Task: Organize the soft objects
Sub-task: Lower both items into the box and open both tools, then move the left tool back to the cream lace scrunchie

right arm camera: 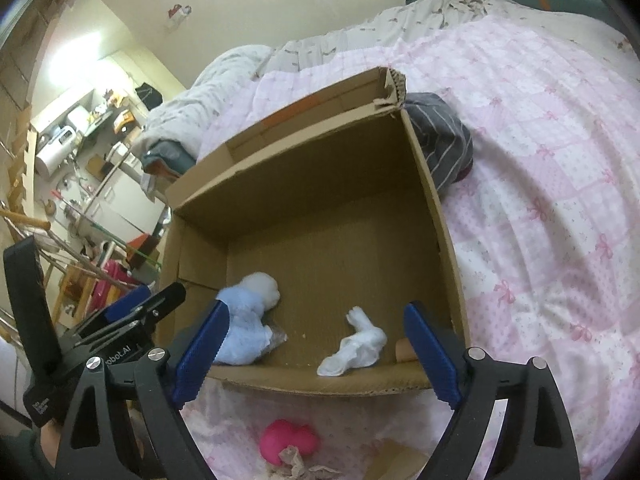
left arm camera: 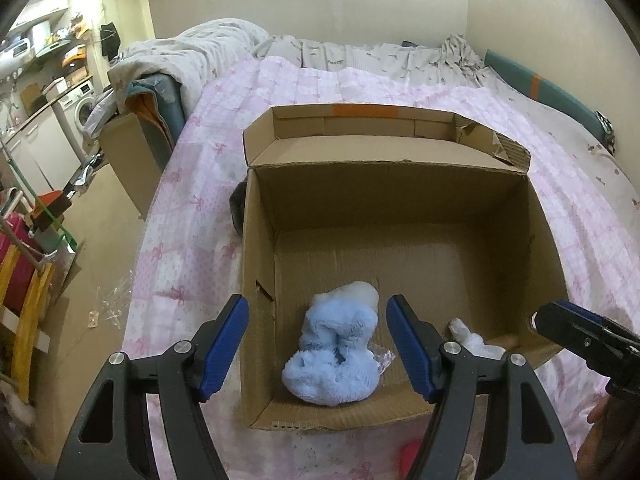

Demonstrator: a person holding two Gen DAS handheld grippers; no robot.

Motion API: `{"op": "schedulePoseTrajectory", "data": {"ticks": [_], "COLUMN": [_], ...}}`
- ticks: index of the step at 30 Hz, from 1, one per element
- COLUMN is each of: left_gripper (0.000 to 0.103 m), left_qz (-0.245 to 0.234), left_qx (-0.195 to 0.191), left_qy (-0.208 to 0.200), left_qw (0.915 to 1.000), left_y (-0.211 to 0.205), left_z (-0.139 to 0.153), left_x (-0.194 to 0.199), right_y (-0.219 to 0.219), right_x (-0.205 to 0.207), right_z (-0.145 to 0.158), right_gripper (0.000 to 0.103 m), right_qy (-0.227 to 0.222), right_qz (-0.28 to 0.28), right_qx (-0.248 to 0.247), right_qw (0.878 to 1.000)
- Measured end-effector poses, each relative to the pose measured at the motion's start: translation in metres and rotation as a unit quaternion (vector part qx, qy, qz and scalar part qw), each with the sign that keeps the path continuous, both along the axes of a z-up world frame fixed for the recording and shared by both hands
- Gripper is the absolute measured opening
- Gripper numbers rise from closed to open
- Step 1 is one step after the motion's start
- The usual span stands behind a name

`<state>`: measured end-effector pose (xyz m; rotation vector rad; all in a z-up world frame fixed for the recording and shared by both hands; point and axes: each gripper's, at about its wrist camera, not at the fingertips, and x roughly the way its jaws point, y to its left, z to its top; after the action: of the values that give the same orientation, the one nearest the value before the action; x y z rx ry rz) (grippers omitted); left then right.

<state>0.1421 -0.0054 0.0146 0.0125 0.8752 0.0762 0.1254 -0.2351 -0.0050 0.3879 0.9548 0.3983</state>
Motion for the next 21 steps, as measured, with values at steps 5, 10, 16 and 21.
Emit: {"op": "schedulePoseTrajectory", "data": {"ticks": [5,10,16,21], "left_gripper": [0.069,0.069,0.069,0.069], "left_qz": [0.004,0.009,0.013,0.014], "left_qx": [-0.002,-0.003,-0.010,-0.021], "left_qy": [-0.001,-0.006,-0.010,-0.009], "left_qw": [1.0000,0.9999,0.9998,0.9996], "left_y": [0.003,0.007,0.013,0.014], "left_z": [0.003,0.011,0.022,0.026], "left_x": [-0.002,-0.008,-0.023,-0.039], "right_y": [0.004,0.005,0.004,-0.001], "right_x": [-0.004,-0.010,-0.020,-0.032], "right_z": [0.004,0.009,0.018,0.026], "right_gripper": [0.095,0.095,0.095,0.095], "right_qy": [-0.009,-0.019,-0.023,-0.024], "right_qz": [0.004,-0.003,-0.001,0.000], "right_qx": [-0.012,-0.032,-0.054,-0.066], "right_qw": [1.000,0.999,0.998,0.998]}}
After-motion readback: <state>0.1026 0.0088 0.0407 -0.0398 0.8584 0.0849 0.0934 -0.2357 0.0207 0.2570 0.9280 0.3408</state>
